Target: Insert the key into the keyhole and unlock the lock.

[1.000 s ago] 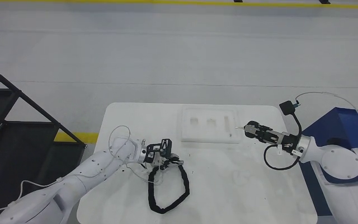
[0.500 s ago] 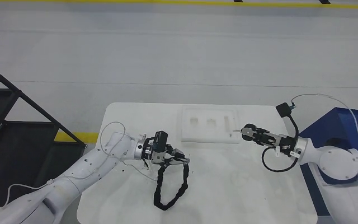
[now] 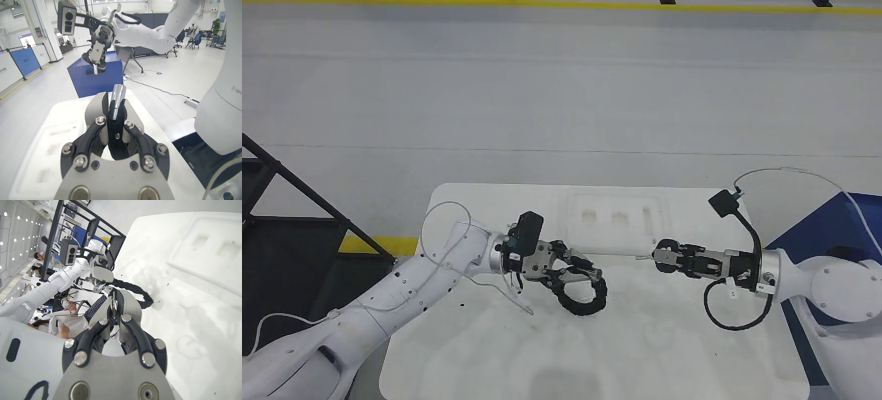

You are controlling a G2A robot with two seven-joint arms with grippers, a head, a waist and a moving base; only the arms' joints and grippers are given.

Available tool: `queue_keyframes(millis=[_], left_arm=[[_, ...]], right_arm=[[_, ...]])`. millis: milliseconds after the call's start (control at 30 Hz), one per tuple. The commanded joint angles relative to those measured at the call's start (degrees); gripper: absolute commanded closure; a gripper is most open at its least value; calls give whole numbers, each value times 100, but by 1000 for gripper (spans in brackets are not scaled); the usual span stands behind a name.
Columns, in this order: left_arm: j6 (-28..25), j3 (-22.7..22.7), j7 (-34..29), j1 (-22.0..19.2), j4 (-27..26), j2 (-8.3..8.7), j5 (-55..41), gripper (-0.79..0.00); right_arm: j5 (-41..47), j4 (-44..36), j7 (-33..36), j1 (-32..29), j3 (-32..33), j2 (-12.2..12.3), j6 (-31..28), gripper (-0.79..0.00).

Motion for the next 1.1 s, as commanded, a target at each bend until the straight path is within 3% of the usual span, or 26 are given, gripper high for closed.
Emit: queue_keyframes(millis=[0, 567, 733, 1067], left_arm=[[14, 27, 14, -38, -72, -26, -164, 0], [14, 52, 14, -54, -111, -52, -366, 0], [318, 21, -19, 236, -178, -117, -539, 0], [1221, 153, 1220, 321, 358, -467, 554, 0]], right_arm=[[-37, -78, -47, -33, 51, 10, 7, 0], [-43, -117, -122, -57, 95, 13, -45, 0], [53, -236, -157, -121, 119, 23, 190, 0], [-93, -1092, 135, -272, 198, 85, 588, 0]])
